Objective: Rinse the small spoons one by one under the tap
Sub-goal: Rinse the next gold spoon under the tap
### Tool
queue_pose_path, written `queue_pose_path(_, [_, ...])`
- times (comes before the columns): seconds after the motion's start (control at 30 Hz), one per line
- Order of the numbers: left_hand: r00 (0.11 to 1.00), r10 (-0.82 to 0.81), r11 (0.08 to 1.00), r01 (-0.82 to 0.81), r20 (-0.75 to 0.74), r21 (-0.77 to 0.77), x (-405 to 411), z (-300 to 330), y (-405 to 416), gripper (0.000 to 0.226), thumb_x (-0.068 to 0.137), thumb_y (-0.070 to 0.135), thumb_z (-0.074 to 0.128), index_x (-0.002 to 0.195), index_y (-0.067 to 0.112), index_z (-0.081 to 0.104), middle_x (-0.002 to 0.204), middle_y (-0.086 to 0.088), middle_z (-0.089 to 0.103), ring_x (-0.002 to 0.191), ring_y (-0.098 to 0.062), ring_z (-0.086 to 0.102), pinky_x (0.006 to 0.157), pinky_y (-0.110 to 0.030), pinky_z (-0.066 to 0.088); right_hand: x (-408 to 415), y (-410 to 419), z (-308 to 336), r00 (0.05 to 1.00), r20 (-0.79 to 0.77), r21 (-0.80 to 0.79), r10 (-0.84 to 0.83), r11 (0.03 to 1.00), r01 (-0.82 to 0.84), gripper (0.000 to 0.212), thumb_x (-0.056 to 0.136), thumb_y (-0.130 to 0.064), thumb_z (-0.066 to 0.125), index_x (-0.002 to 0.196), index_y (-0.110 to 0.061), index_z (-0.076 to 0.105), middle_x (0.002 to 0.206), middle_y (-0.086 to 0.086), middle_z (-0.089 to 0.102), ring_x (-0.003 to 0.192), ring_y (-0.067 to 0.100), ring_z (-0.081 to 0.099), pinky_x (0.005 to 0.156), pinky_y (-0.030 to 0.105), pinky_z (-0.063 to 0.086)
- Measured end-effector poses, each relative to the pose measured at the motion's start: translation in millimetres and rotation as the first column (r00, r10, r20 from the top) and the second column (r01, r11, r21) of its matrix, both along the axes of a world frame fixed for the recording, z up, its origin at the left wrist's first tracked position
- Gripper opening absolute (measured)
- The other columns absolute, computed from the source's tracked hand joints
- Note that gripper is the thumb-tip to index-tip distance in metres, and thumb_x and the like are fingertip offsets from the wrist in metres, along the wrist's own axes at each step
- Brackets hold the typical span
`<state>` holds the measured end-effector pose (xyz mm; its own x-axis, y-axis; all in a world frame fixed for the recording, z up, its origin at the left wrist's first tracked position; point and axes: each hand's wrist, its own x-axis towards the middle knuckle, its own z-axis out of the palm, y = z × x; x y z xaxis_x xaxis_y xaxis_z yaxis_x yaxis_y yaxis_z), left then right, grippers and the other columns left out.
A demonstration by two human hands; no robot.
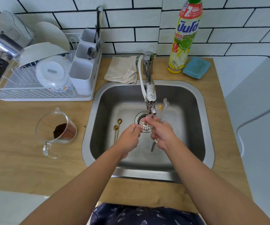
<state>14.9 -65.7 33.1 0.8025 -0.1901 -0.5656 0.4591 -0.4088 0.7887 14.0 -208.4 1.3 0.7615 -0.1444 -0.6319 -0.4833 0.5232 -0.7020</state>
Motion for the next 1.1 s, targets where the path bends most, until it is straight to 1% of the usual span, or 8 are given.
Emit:
queue_pose_path(0.1, [1.000,-0.005,0.995,0.003,-0.014,-0.096,-2.4,3.9,-1.9,0.027,0.105,0.029,0.040,0.091,0.015,0.058,0.061,0.001,0.052,0.047,-0.009,0.038,0.042,-0.021,0.031,1.7,-2.4,-3.3,0.996,-0.014,0.100,-0.088,0.991,0.089,0.007,0.091,-0.014,0.078,0.098,-0.011,0.078,0.070,-0.004,0.070,0.036,0.002,0.025,0.033,0.019,0.023])
queue_pose_path(0.27, [1.000,-0.006,0.994,0.005,-0.005,-0.113,-4.4,4.8,0.7,0.031,0.108,0.032,0.039,0.096,0.011,0.058,0.060,0.000,0.059,0.042,-0.008,0.042,0.041,-0.022,0.033,-13.3,13.0,-7.3,0.998,-0.036,0.062,0.055,0.997,-0.052,0.007,0.087,-0.022,0.082,0.090,-0.016,0.079,0.060,-0.006,0.058,0.039,0.003,0.029,0.034,0.019,0.024])
queue_pose_path(0.43, [0.999,-0.030,0.990,0.025,-0.031,-0.140,-5.6,3.9,5.8,0.030,0.108,0.031,0.036,0.095,0.011,0.055,0.060,-0.001,0.058,0.041,-0.012,0.038,0.042,-0.024,0.031,-2.3,5.9,-1.0,1.000,-0.004,-0.019,-0.023,1.000,0.023,0.009,0.090,-0.020,0.079,0.084,-0.013,0.081,0.081,0.000,0.075,0.039,0.004,0.026,0.036,0.019,0.024])
queue_pose_path(0.57, [0.996,0.007,0.976,-0.026,-0.085,-0.218,-2.0,5.5,9.2,0.030,0.108,0.033,0.037,0.096,0.010,0.054,0.061,-0.001,0.055,0.040,-0.011,0.035,0.041,-0.024,0.029,-9.2,16.8,-1.1,0.995,-0.024,-0.047,0.093,0.994,-0.095,0.006,0.089,-0.020,0.080,0.090,-0.016,0.077,0.055,-0.008,0.055,0.040,0.004,0.029,0.036,0.020,0.025])
queue_pose_path(0.7, [0.990,-0.037,0.964,-0.001,-0.135,-0.267,-2.5,7.0,11.8,0.029,0.108,0.031,0.037,0.098,0.010,0.055,0.061,-0.001,0.054,0.042,-0.012,0.034,0.042,-0.023,0.030,-0.5,6.2,1.5,1.000,-0.024,-0.067,-0.018,0.998,0.016,0.013,0.087,-0.019,0.081,0.097,-0.010,0.080,0.072,-0.001,0.067,0.040,0.005,0.025,0.037,0.020,0.023])
queue_pose_path(0.8, [0.983,-0.045,0.952,-0.013,-0.180,-0.307,-2.5,8.5,10.4,0.026,0.107,0.028,0.039,0.101,0.009,0.055,0.061,-0.002,0.057,0.040,-0.013,0.033,0.042,-0.023,0.030,2.5,-0.2,-0.9,0.995,-0.051,-0.017,-0.085,0.996,0.084,0.022,0.086,-0.017,0.083,0.105,-0.008,0.078,0.066,-0.003,0.053,0.039,0.005,0.023,0.036,0.020,0.023])
queue_pose_path(0.93, [0.989,-0.064,0.967,0.028,-0.135,-0.255,-2.5,5.2,12.2,0.022,0.105,0.027,0.044,0.105,0.010,0.057,0.073,-0.003,0.066,0.045,-0.014,0.042,0.048,-0.024,0.037,-9.1,6.9,-2.0,0.997,0.010,-0.035,0.071,0.997,-0.071,0.013,0.093,-0.021,0.076,0.095,-0.009,0.080,0.065,-0.007,0.065,0.040,0.003,0.028,0.036,0.019,0.024])
queue_pose_path(1.1, [0.997,-0.045,0.983,0.031,-0.070,-0.181,-3.9,-1.1,13.6,0.015,0.104,0.030,0.050,0.102,0.016,0.054,0.072,-0.001,0.063,0.047,-0.011,0.042,0.046,-0.023,0.035,-3.7,5.6,-2.2,0.998,0.024,-0.023,0.061,0.998,-0.060,0.011,0.093,-0.021,0.076,0.094,-0.010,0.081,0.066,-0.007,0.068,0.040,0.003,0.026,0.037,0.019,0.024])
